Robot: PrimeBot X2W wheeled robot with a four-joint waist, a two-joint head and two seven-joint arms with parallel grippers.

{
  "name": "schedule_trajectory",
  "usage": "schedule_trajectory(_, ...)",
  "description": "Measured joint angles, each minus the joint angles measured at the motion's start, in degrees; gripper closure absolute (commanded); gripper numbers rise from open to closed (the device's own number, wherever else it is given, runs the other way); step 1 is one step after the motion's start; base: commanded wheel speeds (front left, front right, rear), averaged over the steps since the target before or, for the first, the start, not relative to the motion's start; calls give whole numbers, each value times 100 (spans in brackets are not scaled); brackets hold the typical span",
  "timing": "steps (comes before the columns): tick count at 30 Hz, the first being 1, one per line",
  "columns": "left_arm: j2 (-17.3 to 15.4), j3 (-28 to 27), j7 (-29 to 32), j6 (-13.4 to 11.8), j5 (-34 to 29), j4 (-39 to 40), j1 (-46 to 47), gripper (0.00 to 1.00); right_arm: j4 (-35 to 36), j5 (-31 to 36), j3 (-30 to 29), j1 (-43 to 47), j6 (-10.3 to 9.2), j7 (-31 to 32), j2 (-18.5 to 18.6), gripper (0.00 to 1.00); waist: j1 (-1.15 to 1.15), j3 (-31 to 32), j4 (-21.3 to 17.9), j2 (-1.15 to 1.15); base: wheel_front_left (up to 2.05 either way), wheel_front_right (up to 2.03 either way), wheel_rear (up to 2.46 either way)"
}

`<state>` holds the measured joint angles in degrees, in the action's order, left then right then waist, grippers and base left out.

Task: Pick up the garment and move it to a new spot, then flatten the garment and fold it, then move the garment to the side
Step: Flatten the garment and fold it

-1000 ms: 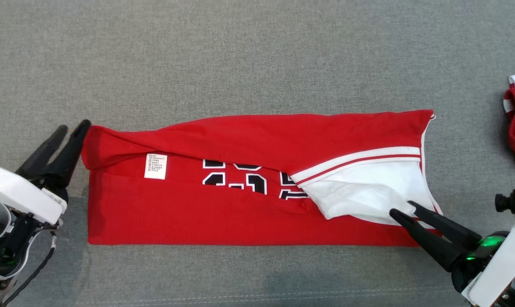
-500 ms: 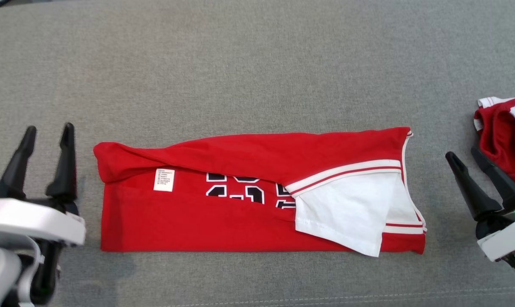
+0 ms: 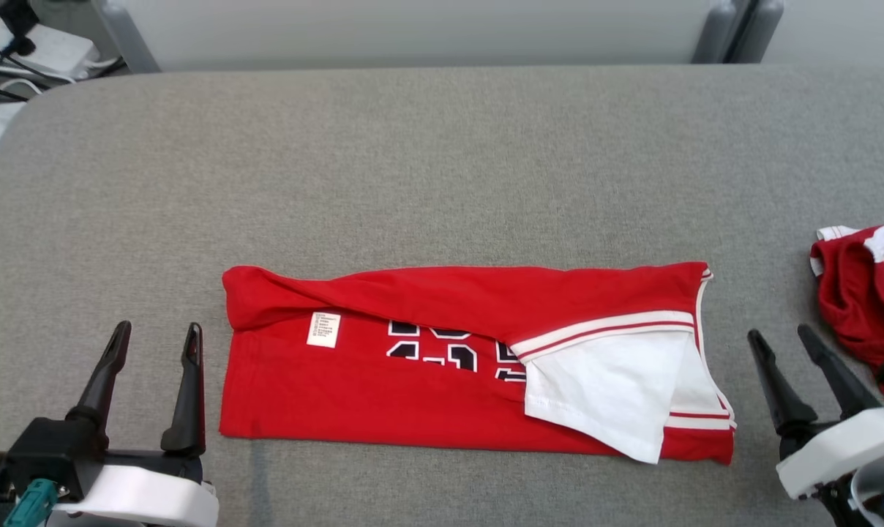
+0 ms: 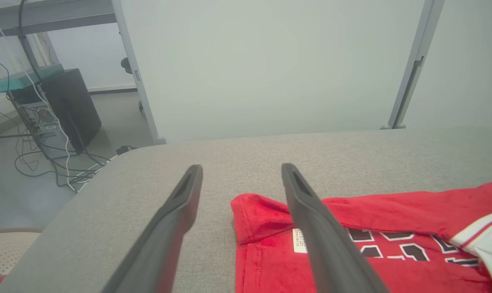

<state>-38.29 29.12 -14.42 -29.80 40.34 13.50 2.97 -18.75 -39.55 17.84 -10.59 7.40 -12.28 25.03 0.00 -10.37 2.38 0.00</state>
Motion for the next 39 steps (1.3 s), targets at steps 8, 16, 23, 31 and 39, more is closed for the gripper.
schedule_trajectory(8,103,33,0,270,-102,-136,-88,0,-19,447,-358,491,0,427,-420,0,0,410,116,0,0,0,0)
schedule_trajectory(16,132,-44,0,369,-100,-248,-168,0,67,612,-509,658,0,689,-572,0,0,581,126,0,0,0,0)
schedule_trajectory(23,165,-62,0,411,-102,-246,-268,0,99,740,-643,674,0,829,-636,0,0,537,176,0,0,0,0)
schedule_trajectory(31,290,-46,0,458,-140,-229,-224,0,-127,733,-563,358,0,1055,-615,0,0,348,283,0,0,0,0)
schedule_trajectory(39,453,82,0,559,-257,-267,64,0,-754,352,-27,-170,0,1323,-482,0,0,159,574,0,0,0,0)
